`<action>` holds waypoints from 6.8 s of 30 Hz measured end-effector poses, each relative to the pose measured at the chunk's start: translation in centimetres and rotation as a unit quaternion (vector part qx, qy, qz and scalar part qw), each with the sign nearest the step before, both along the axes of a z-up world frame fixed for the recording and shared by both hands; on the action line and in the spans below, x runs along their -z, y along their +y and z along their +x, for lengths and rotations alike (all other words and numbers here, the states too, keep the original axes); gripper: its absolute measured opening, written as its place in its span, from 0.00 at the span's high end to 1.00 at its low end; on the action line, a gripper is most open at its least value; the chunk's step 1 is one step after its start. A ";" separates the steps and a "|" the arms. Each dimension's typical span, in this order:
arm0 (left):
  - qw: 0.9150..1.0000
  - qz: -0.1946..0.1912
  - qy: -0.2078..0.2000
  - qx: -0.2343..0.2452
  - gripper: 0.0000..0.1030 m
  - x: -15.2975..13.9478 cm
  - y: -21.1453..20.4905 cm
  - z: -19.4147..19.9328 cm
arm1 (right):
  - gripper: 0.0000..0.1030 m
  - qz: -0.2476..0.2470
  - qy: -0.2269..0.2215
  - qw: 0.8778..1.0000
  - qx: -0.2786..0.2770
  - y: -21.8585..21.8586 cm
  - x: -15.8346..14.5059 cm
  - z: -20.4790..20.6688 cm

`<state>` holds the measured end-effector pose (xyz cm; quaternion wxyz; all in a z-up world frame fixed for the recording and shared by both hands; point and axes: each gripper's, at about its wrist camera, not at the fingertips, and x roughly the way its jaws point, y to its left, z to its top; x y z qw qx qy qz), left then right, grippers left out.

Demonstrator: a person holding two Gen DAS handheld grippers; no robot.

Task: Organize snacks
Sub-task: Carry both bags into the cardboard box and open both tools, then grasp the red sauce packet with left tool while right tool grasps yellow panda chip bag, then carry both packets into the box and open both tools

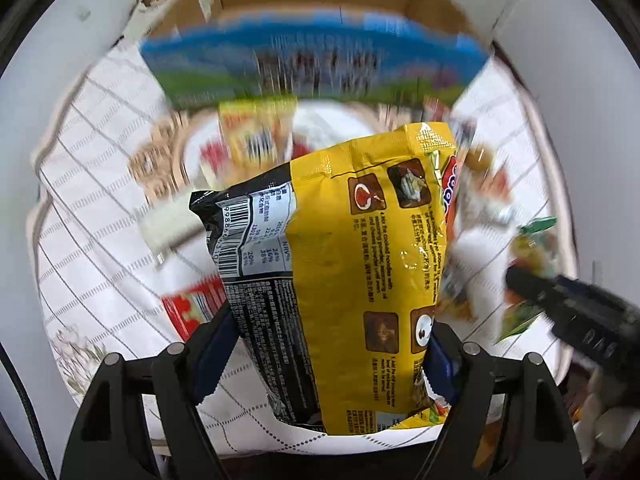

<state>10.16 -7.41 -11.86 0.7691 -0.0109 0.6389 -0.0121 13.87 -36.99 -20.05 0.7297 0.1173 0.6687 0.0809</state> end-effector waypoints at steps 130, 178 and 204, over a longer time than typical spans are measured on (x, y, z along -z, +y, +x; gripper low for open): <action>0.981 0.004 0.192 -0.026 0.39 21.3 8.0 0.7 | 0.17 -0.273 0.091 0.723 -0.628 20.5 13.9 -2.8; 0.989 -0.028 0.147 -0.012 0.59 16.1 -1.6 1.9 | 0.55 -0.052 0.131 0.983 -0.122 10.2 11.8 -2.2; 0.997 -0.050 0.047 0.032 0.58 0.3 4.5 25.8 | 0.55 0.022 -0.092 0.995 -0.014 13.8 -5.5 23.9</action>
